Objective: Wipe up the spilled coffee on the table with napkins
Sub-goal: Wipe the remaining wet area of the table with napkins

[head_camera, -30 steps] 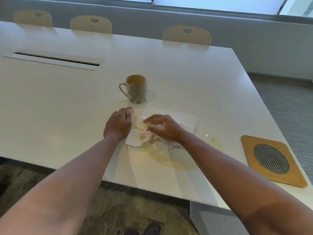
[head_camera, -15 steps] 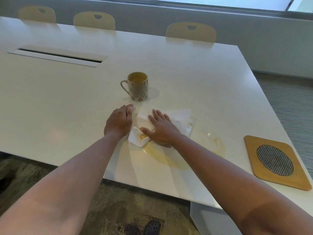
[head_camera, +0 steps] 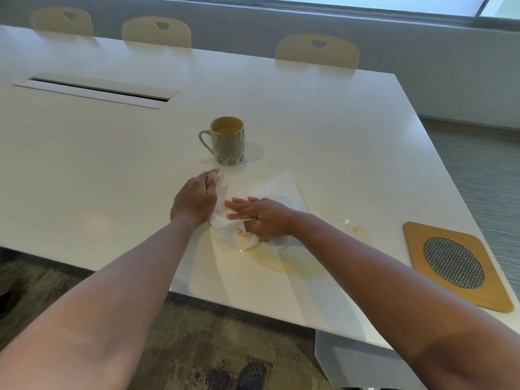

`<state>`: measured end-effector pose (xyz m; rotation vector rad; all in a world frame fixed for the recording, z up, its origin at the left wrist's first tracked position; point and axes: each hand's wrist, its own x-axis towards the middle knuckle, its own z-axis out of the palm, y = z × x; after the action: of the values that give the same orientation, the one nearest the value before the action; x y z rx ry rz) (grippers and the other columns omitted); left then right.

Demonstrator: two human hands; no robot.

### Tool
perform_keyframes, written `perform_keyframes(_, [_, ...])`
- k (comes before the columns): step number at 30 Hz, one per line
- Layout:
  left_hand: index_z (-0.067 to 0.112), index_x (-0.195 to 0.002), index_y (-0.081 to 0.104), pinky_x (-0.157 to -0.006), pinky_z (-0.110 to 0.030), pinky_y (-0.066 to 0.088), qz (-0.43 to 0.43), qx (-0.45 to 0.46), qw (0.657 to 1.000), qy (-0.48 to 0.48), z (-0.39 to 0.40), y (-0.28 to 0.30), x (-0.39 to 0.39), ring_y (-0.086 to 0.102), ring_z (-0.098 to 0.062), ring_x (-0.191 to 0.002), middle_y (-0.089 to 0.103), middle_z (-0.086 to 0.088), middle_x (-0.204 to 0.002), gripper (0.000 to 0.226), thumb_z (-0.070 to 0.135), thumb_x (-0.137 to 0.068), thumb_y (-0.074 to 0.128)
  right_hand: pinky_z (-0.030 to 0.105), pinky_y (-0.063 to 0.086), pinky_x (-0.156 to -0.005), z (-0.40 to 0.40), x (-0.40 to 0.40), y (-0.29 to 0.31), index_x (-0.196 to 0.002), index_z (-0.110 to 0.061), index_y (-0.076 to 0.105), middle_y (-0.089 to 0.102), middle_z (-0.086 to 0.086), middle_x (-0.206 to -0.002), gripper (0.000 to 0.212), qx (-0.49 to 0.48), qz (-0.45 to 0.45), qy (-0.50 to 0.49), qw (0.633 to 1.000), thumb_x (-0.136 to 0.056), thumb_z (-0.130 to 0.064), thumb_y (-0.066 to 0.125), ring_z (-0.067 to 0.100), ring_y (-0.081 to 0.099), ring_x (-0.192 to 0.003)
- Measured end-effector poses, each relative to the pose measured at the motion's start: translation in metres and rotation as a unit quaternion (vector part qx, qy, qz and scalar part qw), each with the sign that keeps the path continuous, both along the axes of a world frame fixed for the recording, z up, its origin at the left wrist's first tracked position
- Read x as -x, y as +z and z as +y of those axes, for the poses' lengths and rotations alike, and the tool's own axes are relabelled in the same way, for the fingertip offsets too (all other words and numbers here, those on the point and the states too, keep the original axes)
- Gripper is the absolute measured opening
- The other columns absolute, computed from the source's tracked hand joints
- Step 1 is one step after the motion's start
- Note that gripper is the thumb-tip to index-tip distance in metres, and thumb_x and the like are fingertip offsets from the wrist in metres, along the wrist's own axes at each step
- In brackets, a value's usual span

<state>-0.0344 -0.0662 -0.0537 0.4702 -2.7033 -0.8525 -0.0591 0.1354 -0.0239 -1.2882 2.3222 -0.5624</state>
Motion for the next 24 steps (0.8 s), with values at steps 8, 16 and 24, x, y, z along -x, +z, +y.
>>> perform_keyframes(8, [0.031, -0.141, 0.054, -0.100, -0.042, 0.042, -0.004, 0.005, 1.000, 0.002, -0.002, -0.001, 0.000, 0.051, -0.025, -0.128, 0.060, -0.003, -0.139, 0.051, 0.044, -0.104, 0.021, 0.022, 0.027, -0.117, 0.008, 0.013, 0.016, -0.112, -0.021, 0.073, 0.056, -0.015, -0.137, 0.044, -0.023, -0.056, -0.017, 0.998, -0.081, 0.004, 0.057, -0.002, 0.041, -0.135])
perform_keyframes(16, [0.029, -0.141, 0.054, -0.101, -0.042, 0.042, 0.002, 0.000, 1.000, -0.002, -0.002, -0.001, -0.001, 0.052, -0.025, -0.127, 0.060, -0.002, -0.139, 0.051, 0.043, -0.105, 0.021, 0.029, 0.035, -0.110, 0.016, 0.020, 0.011, -0.099, -0.025, 0.074, 0.055, -0.012, -0.135, 0.030, 0.039, 0.085, -0.118, 0.989, -0.084, -0.007, 0.056, 0.010, 0.040, -0.130])
perform_keyframes(24, [0.028, -0.141, 0.054, -0.102, -0.044, 0.043, 0.006, -0.003, 1.000, -0.001, -0.001, 0.001, 0.000, 0.052, -0.026, -0.127, 0.060, -0.003, -0.139, 0.051, 0.042, -0.105, 0.021, 0.039, 0.020, -0.115, 0.005, 0.011, -0.005, -0.121, -0.035, 0.063, 0.038, -0.007, -0.152, 0.039, 0.008, 0.080, -0.188, 0.979, -0.093, -0.055, 0.043, 0.016, 0.027, -0.143])
